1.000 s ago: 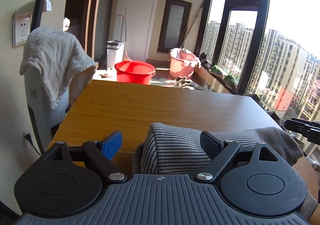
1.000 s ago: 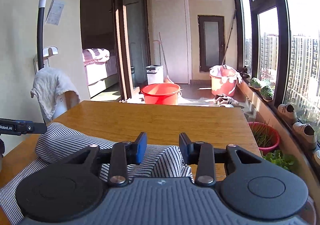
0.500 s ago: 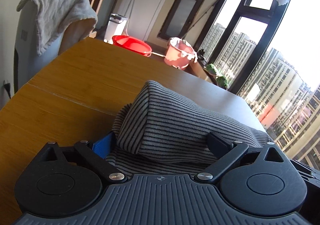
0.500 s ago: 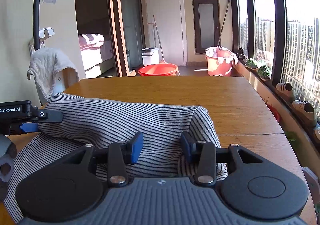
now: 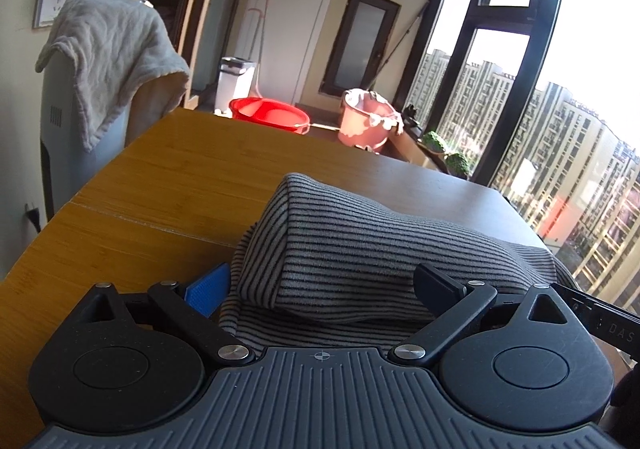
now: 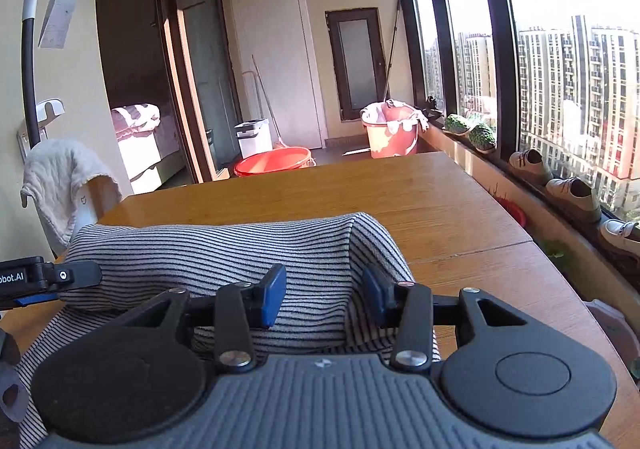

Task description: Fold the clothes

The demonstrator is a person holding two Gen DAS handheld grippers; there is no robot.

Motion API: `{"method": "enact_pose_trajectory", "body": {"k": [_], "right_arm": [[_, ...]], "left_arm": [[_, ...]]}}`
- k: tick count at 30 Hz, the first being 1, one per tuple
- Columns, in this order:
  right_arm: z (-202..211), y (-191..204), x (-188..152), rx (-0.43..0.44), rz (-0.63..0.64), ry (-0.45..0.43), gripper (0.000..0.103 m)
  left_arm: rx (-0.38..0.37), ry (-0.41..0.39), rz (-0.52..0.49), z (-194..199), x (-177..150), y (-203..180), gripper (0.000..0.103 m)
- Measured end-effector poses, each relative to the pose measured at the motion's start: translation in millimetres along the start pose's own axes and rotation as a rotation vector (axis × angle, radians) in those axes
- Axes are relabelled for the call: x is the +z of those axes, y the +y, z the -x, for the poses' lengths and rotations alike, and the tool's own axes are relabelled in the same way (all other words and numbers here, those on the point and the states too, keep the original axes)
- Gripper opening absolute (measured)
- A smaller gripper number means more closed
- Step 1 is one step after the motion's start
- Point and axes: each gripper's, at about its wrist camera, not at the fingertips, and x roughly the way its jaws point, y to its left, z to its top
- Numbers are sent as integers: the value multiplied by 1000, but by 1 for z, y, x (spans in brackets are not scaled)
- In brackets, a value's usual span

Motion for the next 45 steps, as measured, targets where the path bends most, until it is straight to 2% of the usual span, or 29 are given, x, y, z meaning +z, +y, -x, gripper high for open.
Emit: {"method": "enact_pose_trajectory", "body": {"k": [2,3,4,6,8,10,11,12,18,19,23,27,30,33,37,40,45], "right_arm": [[3,-8,0,-38,-63,-27,66],[1,-13,0,-52,-100,-15,78],[-2,-19,1,-62,-139,-1,78],[-13,-33,2,-23,-217,58,78],[-18,-46,0,29,-285,88,76],[-17,-52,-2,57,-311,82,64],[-16,-50,-3,68,-299,74,59],[-14,-46,-3,73,-272,66,49],[-13,-29,10,65,-100,38,35],[-14,-30,14,59,-93,31,30],[-31,-41,16,60,-148,103,32],[-29,-43,12,58,-170,94,34],[-29,-40,12,48,-161,94,37],[-30,-42,12,55,-167,99,38],[-31,-41,12,53,-159,101,38],[-30,-41,12,55,-163,96,39],[-24,-45,9,70,-177,106,45]], "left_arm": [[2,9,0,-1,0,-1,101],[3,11,2,-1,-1,0,101],[3,12,4,0,-1,0,101],[3,12,6,0,-1,0,101],[3,11,7,0,-2,-1,101],[2,12,6,0,-2,-2,101],[3,13,5,1,-2,-2,102],[3,14,3,1,-2,-3,102],[-1,19,-5,0,-3,-5,102],[-2,19,-5,1,-3,-5,102],[1,13,-2,2,-4,-4,102],[-4,-4,15,5,-3,-1,102],[-19,-65,24,17,-1,1,102],[-3,-147,-13,38,6,-5,102],[-57,-208,-74,57,12,-29,102],[-101,-112,-138,43,9,-49,102],[-51,48,-93,3,-2,-34,102]]}}
